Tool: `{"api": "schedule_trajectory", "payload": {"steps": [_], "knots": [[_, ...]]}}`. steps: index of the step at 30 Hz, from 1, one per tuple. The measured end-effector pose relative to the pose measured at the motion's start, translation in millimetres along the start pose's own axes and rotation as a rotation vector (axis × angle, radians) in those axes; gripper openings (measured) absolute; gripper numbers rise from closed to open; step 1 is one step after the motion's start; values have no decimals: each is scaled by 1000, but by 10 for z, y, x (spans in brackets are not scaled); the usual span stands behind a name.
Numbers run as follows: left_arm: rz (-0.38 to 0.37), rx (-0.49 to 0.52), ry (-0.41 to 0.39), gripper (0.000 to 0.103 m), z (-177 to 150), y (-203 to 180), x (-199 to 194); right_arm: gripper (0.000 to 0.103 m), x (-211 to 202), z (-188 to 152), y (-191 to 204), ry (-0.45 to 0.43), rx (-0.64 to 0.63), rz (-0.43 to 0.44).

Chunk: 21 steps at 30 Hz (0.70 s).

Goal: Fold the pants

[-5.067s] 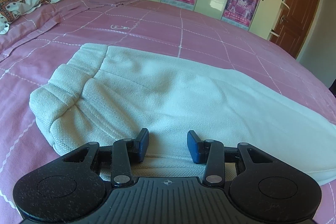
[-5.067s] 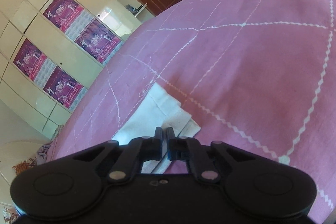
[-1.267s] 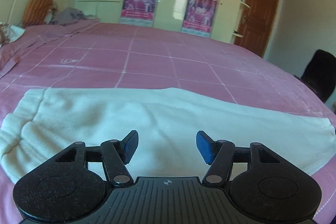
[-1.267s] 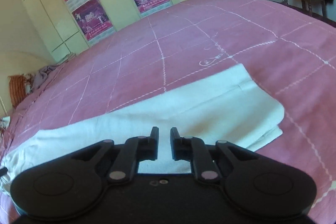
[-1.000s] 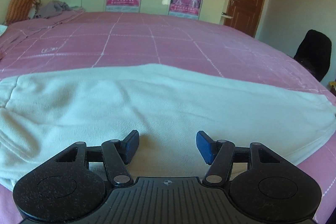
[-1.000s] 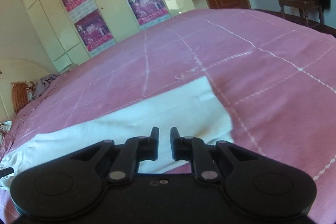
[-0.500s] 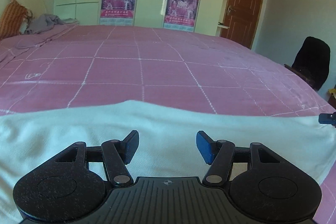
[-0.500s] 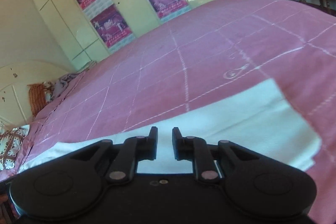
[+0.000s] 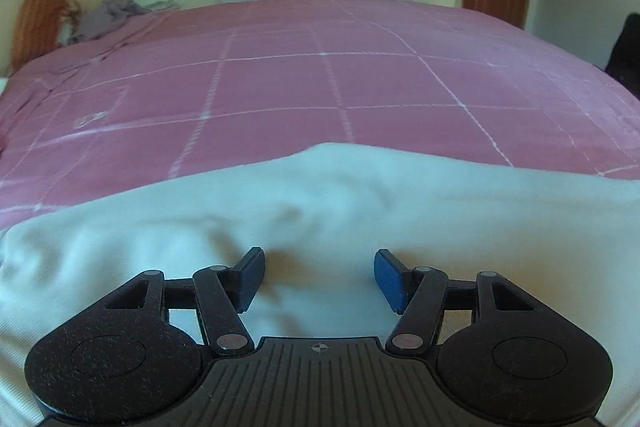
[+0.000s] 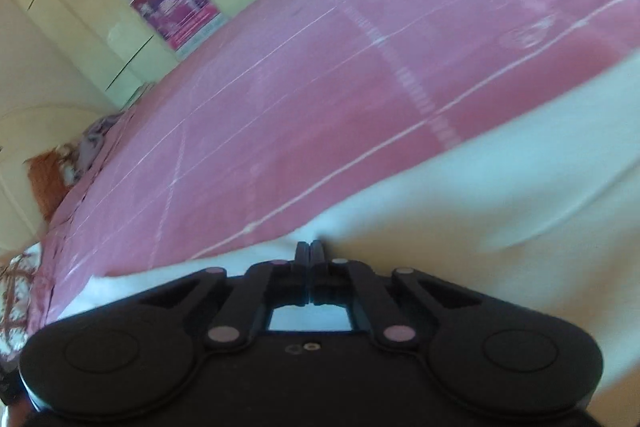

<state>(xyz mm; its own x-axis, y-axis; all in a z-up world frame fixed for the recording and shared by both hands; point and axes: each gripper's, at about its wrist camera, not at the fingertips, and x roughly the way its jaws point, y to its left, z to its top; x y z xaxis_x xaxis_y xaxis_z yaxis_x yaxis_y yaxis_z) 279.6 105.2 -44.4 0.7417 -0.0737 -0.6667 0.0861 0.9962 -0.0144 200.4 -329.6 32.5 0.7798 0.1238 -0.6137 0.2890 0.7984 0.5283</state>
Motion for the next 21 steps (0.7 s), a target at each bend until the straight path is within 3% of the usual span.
{"api": "schedule_trajectory", "payload": {"steps": [2, 6, 9, 14, 17, 21], "knots": [[24, -42, -40, 61, -168, 268, -353, 44, -590, 18, -337, -114, 14, -5], [47, -155, -73, 72, -580, 590, -791, 55, -1573, -221, -1065, -238, 142, 36], [49, -174, -42, 72, -852, 645, -828, 52, -1894, -475, -1519, -262, 247, 36], [21, -239, -62, 73, -908, 753, -750, 47, -1696, -681, -1760, -258, 376, 110], [18, -246, -66, 74, -872, 761, -661, 38, -1492, -595, -1753, -237, 387, 74], [23, -227, -66, 81, -864, 705, -611, 18, -1306, -545, -1812, -229, 432, 102]]}}
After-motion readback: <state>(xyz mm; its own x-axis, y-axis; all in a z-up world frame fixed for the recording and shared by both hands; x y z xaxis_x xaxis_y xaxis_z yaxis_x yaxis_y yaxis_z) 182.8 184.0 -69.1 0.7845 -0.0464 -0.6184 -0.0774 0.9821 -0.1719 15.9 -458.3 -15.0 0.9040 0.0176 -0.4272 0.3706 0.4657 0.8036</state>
